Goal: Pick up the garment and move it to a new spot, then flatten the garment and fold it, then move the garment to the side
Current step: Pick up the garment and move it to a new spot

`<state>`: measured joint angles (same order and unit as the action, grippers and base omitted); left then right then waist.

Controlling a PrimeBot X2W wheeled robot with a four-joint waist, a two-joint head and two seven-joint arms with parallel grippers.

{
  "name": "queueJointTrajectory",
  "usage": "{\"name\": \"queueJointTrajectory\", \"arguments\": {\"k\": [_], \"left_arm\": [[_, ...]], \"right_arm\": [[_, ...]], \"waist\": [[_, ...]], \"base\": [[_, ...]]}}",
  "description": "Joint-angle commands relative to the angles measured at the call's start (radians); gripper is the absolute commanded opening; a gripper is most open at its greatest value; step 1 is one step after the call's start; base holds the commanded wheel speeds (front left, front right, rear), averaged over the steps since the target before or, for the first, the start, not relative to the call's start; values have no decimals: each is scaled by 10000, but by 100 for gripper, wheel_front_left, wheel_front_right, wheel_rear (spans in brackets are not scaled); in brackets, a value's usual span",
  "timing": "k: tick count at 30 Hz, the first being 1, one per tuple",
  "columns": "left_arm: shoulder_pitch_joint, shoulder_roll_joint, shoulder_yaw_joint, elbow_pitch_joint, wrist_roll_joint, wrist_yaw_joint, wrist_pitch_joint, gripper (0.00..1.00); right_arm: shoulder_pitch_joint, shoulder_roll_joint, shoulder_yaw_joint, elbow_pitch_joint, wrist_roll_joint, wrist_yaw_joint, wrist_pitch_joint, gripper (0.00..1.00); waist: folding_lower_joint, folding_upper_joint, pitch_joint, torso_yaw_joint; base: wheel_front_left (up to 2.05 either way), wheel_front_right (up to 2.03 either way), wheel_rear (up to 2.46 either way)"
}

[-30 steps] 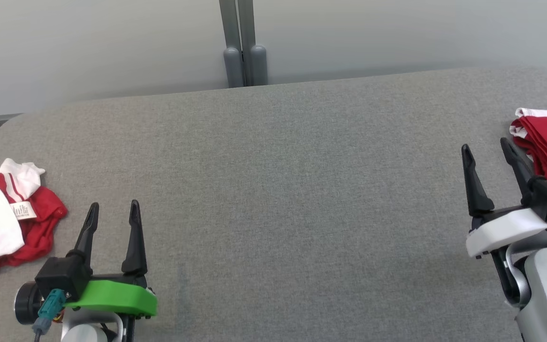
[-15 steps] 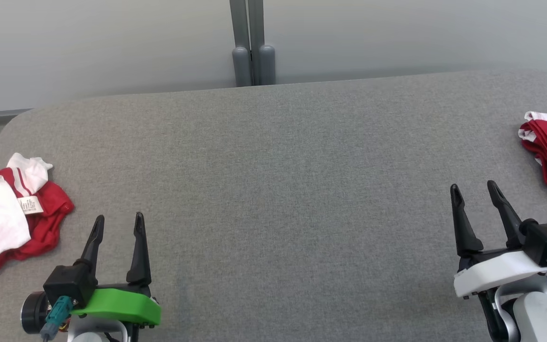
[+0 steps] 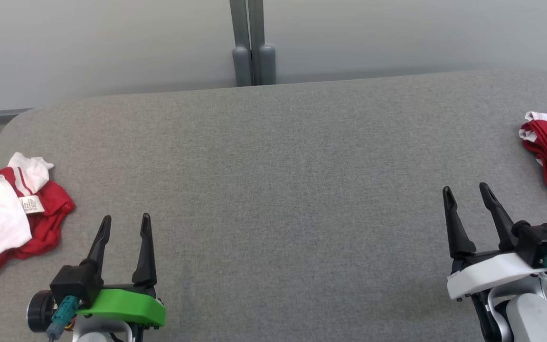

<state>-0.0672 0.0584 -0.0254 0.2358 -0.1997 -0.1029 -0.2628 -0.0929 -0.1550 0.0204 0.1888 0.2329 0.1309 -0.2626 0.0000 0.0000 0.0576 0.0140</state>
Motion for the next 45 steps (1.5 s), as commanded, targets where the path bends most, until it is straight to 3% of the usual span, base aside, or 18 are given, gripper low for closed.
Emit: {"name": "queueJointTrajectory", "arguments": {"k": [1,7,20,28,35,45], "left_arm": [[-31,4,50,38,41,-27,-26,100],[-106,-20,152,133,108,-59,-26,100],[-215,43,586,376,307,71,-25,100],[-204,27,712,559,169,110,-26,100],[-296,-6,700,647,104,125,-25,100],[-530,50,794,636,18,105,-26,100]], "right_arm": [[-3,16,0,26,-30,-3,-29,100],[-109,113,151,41,66,-3,-29,100],[-157,253,649,381,320,-3,-30,100],[-331,200,1019,454,417,-3,-30,100],[-406,123,1229,567,471,-3,-30,100],[-548,38,1440,430,461,-3,-30,100]], "waist": [[0,0,-18,78],[0,0,-56,627],[0,0,-264,3245],[0,0,-172,4472],[0,0,-173,4938],[0,0,-28,4843]], "base": [[0,0,0],[0,0,0],[0,0,0],[0,0,0],[0,0,0],[0,0,0]]}}
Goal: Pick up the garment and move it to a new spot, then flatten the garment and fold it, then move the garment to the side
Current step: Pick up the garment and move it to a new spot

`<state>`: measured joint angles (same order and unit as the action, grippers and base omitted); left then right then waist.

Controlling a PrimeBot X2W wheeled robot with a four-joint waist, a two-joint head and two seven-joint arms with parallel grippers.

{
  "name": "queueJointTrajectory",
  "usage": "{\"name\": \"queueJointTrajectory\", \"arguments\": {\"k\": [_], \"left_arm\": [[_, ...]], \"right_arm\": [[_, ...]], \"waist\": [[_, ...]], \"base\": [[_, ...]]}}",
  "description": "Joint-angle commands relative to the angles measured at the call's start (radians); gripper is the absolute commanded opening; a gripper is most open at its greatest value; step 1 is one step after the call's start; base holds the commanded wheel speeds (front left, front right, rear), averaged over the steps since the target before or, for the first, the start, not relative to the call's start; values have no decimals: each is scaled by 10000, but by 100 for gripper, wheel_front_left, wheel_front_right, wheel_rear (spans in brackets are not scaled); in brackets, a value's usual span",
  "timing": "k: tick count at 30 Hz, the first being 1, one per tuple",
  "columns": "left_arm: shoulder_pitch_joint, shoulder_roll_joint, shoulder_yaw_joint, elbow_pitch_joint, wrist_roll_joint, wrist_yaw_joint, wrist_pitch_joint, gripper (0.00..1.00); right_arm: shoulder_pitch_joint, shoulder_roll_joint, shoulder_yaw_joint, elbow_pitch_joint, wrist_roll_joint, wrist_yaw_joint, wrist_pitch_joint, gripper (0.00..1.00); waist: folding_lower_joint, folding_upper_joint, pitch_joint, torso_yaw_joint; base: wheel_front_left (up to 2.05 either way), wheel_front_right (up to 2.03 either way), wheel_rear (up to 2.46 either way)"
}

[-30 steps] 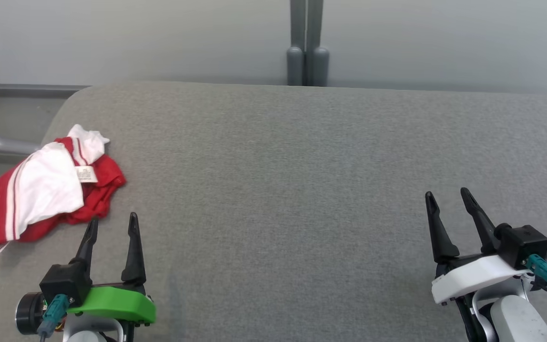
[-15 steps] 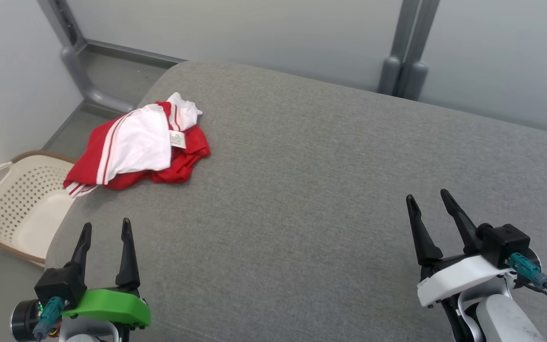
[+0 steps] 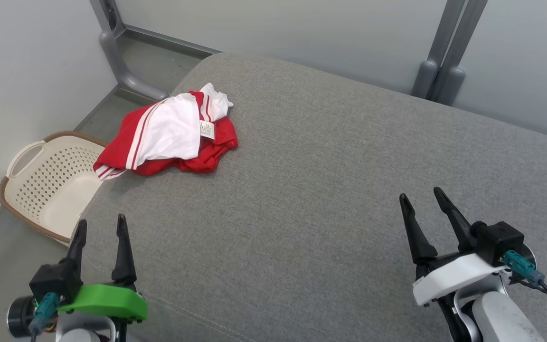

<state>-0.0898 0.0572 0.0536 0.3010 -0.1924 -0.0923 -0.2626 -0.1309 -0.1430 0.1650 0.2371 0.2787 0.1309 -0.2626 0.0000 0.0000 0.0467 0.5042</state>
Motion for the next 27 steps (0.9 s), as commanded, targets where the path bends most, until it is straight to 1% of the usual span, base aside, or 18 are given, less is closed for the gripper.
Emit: {"name": "queueJointTrajectory", "arguments": {"k": [1,3,7,8,10,12,13,16,17,21,27], "left_arm": [[-439,103,-1,-52,-97,-26,9,100],[-795,178,-69,41,-266,-96,431,100],[-1898,575,-138,380,-464,-196,1583,100],[-2305,757,-151,540,-580,-216,2048,100],[-2981,960,-72,801,-879,-255,2667,100],[-3524,1283,-28,1177,-1006,-289,3308,100],[-3803,1356,5,1363,-1166,-286,3595,100],[-4711,1809,115,2015,-1620,-319,4462,100],[-5000,1859,174,2188,-1783,-336,4574,100],[-5875,2380,407,3161,-2266,-367,4969,100],[-6878,2993,165,4881,-2562,-389,5361,100]], "right_arm": [[-197,-110,0,-110,-8,-3,-30,100],[-226,-177,-35,-203,-59,-3,-30,100],[-440,-221,-5,-425,-198,-1,-30,100],[-518,-281,20,-517,-249,-3,-30,100],[-626,-334,34,-696,-337,-3,-30,100],[-776,-374,135,-885,-420,-3,-30,100],[-864,-407,153,-986,-455,-1,-30,100],[-1093,-500,378,-1261,-549,-1,-30,100],[-1179,-540,411,-1363,-577,-1,-30,100],[-1563,-684,629,-1804,-679,-3,-29,100],[-2004,-843,759,-2255,-739,-1,-30,100]], "waist": [[0,0,163,-87],[0,0,347,-138],[0,0,731,-369],[0,0,898,-518],[0,0,1147,-749],[0,0,1399,-1033],[0,0,1520,-1151],[0,0,1990,-1622],[0,0,2123,-1740],[0,0,2768,-2353],[0,0,3611,-3118]], "base": [[0,0,0],[0,0,0],[0,0,0],[0,0,0],[0,0,0],[0,0,0],[0,0,0],[0,0,0],[0,0,0],[0,0,0],[0,0,0]]}}
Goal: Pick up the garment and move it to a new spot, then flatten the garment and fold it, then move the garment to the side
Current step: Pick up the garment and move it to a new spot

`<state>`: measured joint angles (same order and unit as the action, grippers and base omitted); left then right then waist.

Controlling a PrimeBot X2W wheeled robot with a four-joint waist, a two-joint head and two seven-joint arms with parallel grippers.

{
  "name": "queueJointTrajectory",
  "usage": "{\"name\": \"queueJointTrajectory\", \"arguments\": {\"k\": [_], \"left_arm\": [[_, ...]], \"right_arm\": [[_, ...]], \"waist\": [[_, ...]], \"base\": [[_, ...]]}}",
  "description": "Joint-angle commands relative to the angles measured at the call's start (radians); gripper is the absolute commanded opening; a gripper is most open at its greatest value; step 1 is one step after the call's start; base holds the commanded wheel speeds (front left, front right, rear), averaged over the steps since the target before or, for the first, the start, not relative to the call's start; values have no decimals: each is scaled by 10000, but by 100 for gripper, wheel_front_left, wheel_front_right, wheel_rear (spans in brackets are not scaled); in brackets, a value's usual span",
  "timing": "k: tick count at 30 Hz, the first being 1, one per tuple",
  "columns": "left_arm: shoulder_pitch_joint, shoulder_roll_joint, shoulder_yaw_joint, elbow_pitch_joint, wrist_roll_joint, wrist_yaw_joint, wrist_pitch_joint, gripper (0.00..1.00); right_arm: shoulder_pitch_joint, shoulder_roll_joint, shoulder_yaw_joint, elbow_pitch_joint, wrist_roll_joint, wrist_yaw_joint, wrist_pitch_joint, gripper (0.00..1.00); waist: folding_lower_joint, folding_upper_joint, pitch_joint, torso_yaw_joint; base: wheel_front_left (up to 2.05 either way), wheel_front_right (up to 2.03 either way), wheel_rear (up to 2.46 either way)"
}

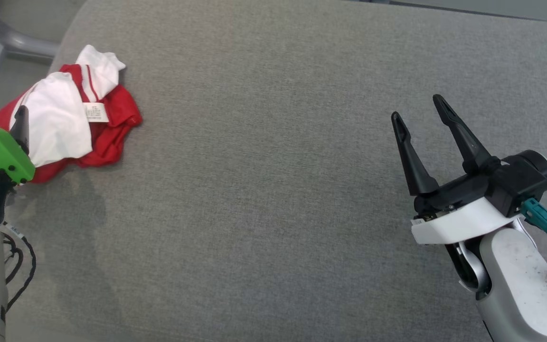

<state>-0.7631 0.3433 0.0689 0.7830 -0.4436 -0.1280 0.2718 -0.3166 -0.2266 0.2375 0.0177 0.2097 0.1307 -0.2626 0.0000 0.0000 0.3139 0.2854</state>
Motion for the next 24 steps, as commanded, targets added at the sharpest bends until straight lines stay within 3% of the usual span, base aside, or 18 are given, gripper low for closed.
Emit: {"name": "queueJointTrajectory", "arguments": {"k": [1,7,17,18,19,20,24], "left_arm": [[-252,203,-19,353,-95,-27,60,100],[-630,513,-276,1940,-548,-35,328,100],[-33,264,-1433,2954,-1771,-54,1768,100],[-16,317,-1543,2890,-1869,-59,1727,51],[-12,382,-1624,2809,-1939,-59,1591,15],[-29,500,-1713,2710,-2021,-59,1449,0],[-87,938,-2097,2392,-2146,-60,998,0]], "right_arm": [[-218,-16,56,-102,-45,1,-30,100],[-479,66,45,-207,-52,1,-30,100],[-565,139,-152,-116,-66,1,-30,100],[-580,141,-153,-93,-77,1,-30,100],[-577,150,-154,-75,-84,1,-30,100],[-571,171,-145,-54,-89,1,-30,100],[-429,275,-61,82,-62,1,-29,100]], "waist": [[0,0,1046,-1023],[0,0,1511,-1578],[0,0,1511,-1865],[0,0,1464,-1861],[0,0,1411,-1853],[0,0,1342,-1846],[0,0,907,-1834]], "base": [[0,0,0],[0,0,0],[0,0,0],[0,0,0],[0,0,0],[0,0,0],[0,0,0]]}}
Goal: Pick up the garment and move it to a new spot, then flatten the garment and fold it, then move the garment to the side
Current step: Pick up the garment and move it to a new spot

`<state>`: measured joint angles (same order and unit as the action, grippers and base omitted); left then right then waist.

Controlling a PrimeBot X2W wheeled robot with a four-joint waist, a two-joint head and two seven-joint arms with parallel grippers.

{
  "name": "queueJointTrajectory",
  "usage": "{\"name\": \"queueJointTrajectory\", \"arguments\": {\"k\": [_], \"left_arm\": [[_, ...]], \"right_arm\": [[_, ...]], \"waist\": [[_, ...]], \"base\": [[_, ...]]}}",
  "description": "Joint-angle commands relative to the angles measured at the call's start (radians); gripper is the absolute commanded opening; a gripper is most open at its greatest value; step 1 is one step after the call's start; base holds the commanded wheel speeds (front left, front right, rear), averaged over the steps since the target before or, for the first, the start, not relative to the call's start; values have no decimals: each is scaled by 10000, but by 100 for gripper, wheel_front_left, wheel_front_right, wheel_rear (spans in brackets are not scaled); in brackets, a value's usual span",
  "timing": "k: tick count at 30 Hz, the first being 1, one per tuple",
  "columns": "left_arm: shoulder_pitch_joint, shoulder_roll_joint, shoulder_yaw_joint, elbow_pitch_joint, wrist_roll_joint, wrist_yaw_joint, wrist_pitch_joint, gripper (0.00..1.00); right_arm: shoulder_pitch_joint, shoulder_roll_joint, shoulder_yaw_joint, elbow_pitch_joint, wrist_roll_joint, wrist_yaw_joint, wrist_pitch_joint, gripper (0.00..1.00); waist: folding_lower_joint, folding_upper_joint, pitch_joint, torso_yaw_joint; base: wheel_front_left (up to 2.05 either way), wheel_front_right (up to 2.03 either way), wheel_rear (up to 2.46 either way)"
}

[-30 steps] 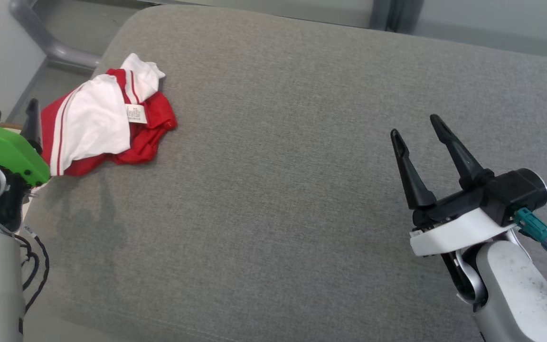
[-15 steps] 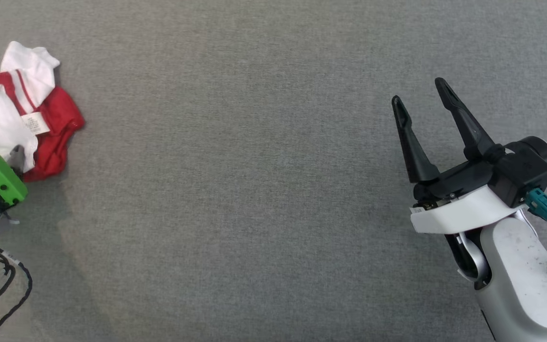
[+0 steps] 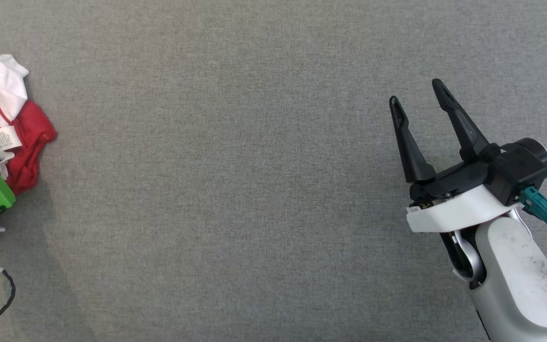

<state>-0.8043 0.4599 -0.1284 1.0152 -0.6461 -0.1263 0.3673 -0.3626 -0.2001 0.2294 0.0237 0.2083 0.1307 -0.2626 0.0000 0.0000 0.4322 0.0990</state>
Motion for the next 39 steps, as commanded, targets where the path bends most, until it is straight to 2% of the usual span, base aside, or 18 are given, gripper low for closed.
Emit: {"name": "queueJointTrajectory", "arguments": {"k": [1,5,12,20,24,31,36,39], "left_arm": [[286,-94,-279,-43,-44,-77,-54,0],[80,558,-916,-650,-16,-56,-454,0],[135,1222,-2091,-2462,-571,-56,-564,0],[396,1496,-3142,-5300,-1326,-55,-235,0],[478,1398,-3382,-6749,-1372,-42,-95,0],[1056,760,-3982,-8844,-1012,485,-103,0],[1827,38,-4587,-8835,-629,779,-711,0],[2295,-450,-4934,-8179,-497,791,-1295,0]], "right_arm": [[73,40,40,54,-20,1,-30,100],[256,166,49,159,102,1,-30,100],[831,513,-69,340,290,1,-30,100],[1415,742,-354,313,328,1,-29,100],[1592,783,-576,211,306,1,-29,100],[1789,834,-982,112,275,1,-30,100],[1792,822,-1040,78,250,1,-30,100],[1798,797,-1016,89,275,1,-30,100]], "waist": [[0,0,-403,20],[0,0,-1061,-95],[0,0,-2371,-494],[0,0,-3308,-1239],[0,0,-3464,-1679],[0,0,-3427,-2363],[0,0,-3417,-2786],[0,0,-3400,-2979]], "base": [[0,0,0],[0,0,0],[0,0,0],[0,0,0],[0,0,0],[0,0,0],[0,0,0],[0,0,0]]}}
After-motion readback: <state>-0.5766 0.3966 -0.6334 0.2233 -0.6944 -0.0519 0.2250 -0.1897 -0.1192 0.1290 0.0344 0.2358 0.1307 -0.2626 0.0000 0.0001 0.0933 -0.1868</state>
